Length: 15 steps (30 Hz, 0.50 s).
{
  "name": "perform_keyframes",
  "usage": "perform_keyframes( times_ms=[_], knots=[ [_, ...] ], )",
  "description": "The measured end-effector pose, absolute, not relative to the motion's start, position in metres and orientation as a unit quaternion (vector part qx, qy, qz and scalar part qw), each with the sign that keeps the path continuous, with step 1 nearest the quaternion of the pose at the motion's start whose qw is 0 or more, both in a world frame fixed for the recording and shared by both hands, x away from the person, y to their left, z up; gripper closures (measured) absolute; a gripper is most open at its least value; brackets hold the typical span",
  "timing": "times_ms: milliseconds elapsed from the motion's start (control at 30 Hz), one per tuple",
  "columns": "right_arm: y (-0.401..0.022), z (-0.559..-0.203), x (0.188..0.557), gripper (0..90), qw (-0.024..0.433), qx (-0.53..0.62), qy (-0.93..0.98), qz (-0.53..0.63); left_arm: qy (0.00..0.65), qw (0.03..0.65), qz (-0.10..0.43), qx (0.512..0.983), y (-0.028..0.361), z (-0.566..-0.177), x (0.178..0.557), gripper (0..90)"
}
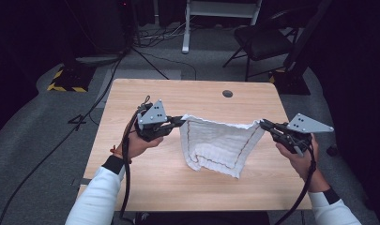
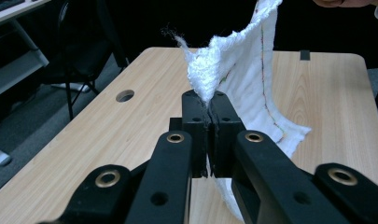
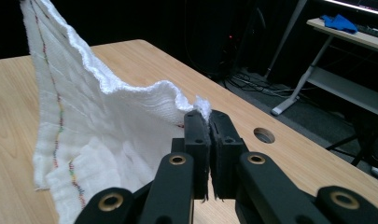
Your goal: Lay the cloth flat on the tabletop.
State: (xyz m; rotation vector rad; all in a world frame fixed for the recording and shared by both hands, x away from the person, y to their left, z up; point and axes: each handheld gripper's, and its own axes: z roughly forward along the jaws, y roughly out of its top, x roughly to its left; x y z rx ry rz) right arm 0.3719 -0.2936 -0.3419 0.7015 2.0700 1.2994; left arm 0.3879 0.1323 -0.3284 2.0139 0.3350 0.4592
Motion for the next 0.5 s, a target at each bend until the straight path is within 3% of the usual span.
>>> perform_keyframes(
  times_ms=[233, 500],
  knots=[
    [-0.285, -0.351, 0.401, 87.4, 0.310, 0.277, 0.784, 0.461, 0.171, 0.482, 0.208, 0.834, 0.126, -0.342, 0.416, 87.0],
    [-0.267, -0.370, 0.468, 87.5, 0.296, 0.320, 0.796, 0.420, 0.245, 0.456, 0.216, 0.828, 0.120, -0.379, 0.472, 86.3]
  ],
)
